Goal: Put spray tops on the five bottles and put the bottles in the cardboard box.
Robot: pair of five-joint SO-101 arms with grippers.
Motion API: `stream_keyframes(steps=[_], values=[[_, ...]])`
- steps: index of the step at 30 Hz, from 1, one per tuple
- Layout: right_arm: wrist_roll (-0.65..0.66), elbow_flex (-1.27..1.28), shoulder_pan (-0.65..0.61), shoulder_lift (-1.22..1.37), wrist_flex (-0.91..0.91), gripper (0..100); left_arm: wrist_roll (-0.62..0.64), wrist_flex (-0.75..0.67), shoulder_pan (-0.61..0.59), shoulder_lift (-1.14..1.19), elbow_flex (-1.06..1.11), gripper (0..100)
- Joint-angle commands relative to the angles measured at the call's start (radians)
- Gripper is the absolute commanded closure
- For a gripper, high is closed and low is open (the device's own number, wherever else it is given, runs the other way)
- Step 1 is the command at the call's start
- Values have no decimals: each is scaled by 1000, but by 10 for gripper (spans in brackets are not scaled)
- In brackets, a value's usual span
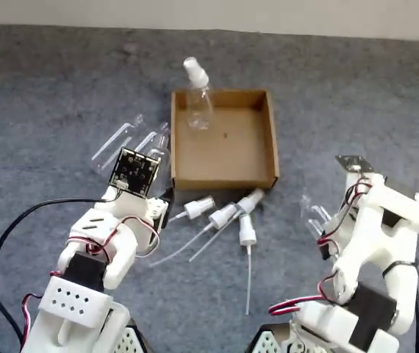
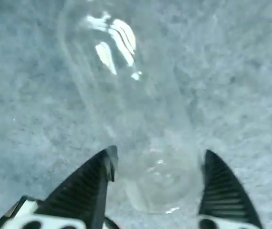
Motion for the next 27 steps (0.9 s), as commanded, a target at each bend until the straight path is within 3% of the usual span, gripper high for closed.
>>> stream_keyframes(steps=[1, 9, 13, 18, 23, 27], values=[[12, -36, -31, -94, 73, 677, -3, 5, -7, 4, -48, 884], [12, -202, -174, -110, 133, 673, -3, 5, -7, 4, -48, 884], [58, -317, -251, 56, 140, 673, -3, 5, -7, 4, -47, 884], [98, -398, -252, 311, 105, 681, -3, 5, -7, 12, -47, 884], [83, -440, -185, 495, 25, 879, -3, 5, -7, 12, -47, 884], [-77, -536, -28, 562, -2, 995, -3, 5, -7, 12, -47, 884]])
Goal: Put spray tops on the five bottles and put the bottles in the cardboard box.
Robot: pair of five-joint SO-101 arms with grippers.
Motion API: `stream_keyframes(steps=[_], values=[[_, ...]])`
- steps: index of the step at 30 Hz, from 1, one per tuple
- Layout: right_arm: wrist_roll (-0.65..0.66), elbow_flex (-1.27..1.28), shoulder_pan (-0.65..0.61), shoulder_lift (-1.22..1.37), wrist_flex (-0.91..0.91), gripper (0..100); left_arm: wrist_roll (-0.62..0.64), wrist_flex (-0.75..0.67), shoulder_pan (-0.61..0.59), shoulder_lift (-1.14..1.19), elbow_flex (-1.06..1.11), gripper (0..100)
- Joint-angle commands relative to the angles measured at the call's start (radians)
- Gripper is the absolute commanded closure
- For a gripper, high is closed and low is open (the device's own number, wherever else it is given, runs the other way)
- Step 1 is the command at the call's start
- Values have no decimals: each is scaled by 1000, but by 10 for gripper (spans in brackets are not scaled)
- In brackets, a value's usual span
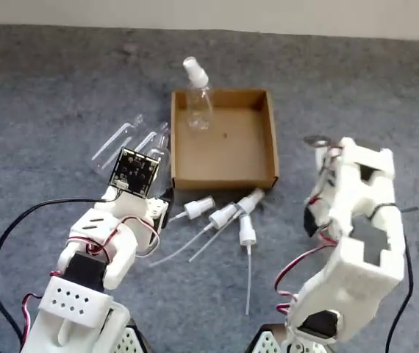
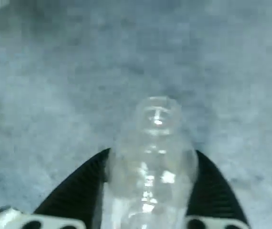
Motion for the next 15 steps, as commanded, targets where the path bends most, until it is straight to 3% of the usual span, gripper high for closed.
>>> stream_keyframes(steps=[1, 7, 11, 15], values=[[-129, -119, 156, 39, -25, 996, -3, 5, -7, 12, -47, 884], [-169, -249, 291, 102, -21, 995, -3, 6, -28, 5, -47, 884], [-169, -257, 277, 128, 7, 989, -3, 6, -62, 5, -48, 884], [-170, -263, 237, 124, 108, 898, -2, 6, -59, 10, -47, 884]])
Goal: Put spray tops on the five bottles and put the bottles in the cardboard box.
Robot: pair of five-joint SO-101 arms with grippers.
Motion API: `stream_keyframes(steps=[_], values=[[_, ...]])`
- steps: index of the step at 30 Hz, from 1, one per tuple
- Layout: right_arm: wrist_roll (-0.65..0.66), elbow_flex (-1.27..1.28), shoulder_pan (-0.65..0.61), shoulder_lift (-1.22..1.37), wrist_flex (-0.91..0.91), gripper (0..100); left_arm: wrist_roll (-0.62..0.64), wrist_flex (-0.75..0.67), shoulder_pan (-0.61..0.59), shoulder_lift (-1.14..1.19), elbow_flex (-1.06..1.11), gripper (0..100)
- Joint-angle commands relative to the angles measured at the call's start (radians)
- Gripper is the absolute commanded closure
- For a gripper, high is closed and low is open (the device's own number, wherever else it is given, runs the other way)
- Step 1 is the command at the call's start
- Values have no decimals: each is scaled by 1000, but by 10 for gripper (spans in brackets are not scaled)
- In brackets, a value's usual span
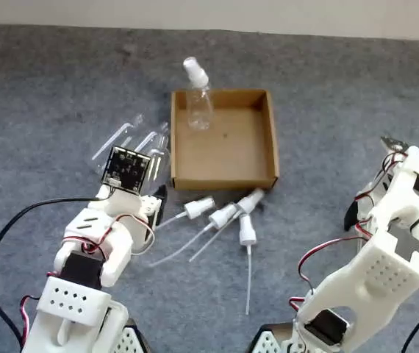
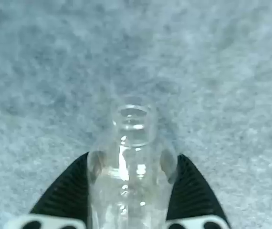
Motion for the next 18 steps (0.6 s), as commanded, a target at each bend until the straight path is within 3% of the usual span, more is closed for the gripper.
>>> stream_keyframes(steps=[1, 6, 12, 18], values=[[-11, -56, -38, -12, 84, 870, -2, 3, -8, 12, -47, 884], [-18, -211, -68, -10, 188, 777, -2, 3, -8, 10, -47, 884], [-14, -352, -77, -2, 209, 772, -2, 3, -8, 10, -47, 884], [35, -294, -76, -1, 186, 772, -2, 3, -8, 10, -47, 884]])
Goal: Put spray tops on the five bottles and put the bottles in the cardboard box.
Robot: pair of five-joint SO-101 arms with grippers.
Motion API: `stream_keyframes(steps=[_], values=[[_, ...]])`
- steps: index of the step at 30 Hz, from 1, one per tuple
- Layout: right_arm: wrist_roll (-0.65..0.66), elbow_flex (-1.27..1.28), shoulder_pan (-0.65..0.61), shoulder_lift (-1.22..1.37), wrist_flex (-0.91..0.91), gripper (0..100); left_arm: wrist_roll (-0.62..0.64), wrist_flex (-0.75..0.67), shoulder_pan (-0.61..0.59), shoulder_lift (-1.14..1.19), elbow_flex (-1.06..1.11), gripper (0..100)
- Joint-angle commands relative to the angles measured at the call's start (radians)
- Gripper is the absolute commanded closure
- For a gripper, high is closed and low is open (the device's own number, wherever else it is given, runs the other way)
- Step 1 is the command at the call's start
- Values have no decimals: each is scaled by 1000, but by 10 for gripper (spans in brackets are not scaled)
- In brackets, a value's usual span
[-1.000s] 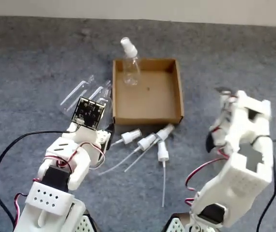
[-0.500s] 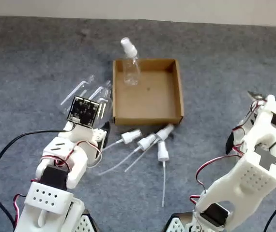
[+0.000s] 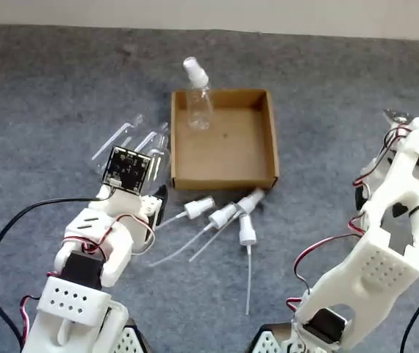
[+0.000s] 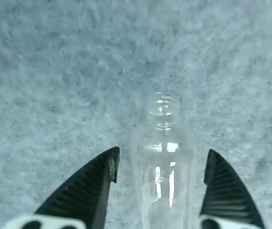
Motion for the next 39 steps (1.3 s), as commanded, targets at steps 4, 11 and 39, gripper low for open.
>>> stream_keyframes(steps=[4, 11, 39], values=[[92, 64, -7, -4, -38, 772, -2, 3, -12, 10, -47, 884], [135, 134, -5, -4, -47, 779, -2, 3, -12, 12, -47, 884], [135, 596, -229, -587, -196, 995, -318, 615, -50, 708, -782, 884]])
